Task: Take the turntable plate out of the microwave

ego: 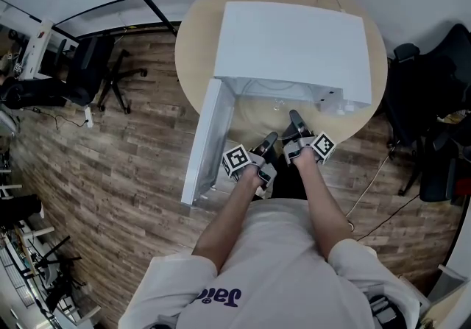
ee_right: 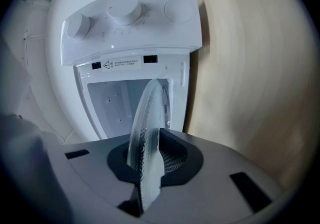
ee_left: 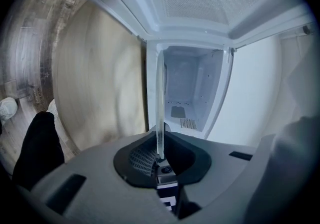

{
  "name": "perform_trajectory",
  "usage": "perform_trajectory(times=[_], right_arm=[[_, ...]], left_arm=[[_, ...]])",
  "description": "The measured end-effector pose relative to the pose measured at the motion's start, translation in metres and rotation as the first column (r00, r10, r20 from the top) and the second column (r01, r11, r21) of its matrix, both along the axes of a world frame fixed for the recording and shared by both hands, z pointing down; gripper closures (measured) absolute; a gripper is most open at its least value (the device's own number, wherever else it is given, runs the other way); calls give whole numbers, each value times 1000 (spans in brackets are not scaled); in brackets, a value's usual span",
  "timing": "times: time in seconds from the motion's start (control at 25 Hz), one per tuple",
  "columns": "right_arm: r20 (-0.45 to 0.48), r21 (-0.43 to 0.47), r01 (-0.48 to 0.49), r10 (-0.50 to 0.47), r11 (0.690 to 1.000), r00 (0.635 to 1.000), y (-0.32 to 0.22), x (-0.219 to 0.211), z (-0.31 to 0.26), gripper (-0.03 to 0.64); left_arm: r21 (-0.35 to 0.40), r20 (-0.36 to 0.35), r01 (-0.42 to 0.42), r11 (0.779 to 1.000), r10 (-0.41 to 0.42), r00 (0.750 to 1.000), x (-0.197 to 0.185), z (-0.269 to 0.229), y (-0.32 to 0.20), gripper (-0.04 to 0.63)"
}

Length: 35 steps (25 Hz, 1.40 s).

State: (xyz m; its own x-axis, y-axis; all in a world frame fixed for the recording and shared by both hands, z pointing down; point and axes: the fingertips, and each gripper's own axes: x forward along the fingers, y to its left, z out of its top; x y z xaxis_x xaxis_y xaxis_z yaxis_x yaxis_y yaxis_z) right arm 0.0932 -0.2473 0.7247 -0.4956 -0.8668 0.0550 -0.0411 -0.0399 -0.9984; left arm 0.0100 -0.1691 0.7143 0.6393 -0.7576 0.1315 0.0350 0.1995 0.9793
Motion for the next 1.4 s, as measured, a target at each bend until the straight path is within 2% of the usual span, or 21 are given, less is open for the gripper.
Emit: perform_trajectory(times=[0.24,0.4,0.44,0.52,0.64,1.0,1.2,1.4], right_arm=[[8,26,-6,5,1000,1000,15,2,-14,581],[9,44,-7,7,999,1000,27,7,-21,580],[22,54,-5,4,999,1000,31,7,-25,580],[57,75,-2,-2,997,998,38,6,-33,581],[70,111,3,-11,994,997,53,4,-49,581],[1,88,53,-54,995,999,87,2,-68,580],[25,84,47,-49,995,998,98,5,-75,580],[-35,124,73,-69,990,997,102,4,-96,581]], left_arm=[[66,-5,-46,997,47,999,-1,-9,11,555],[113,39,-107,988,103,994,2,-14,18,548],[119,37,-98,988,94,995,-1,-15,17,535],[131,10,-51,990,50,999,-10,-17,14,446],[156,-41,1,988,5,999,-22,-26,8,411],[216,-108,13,976,10,994,-28,-57,6,420],[198,-89,-33,980,52,995,-22,-65,14,523],[166,-63,-11,986,22,998,-24,-83,19,553]])
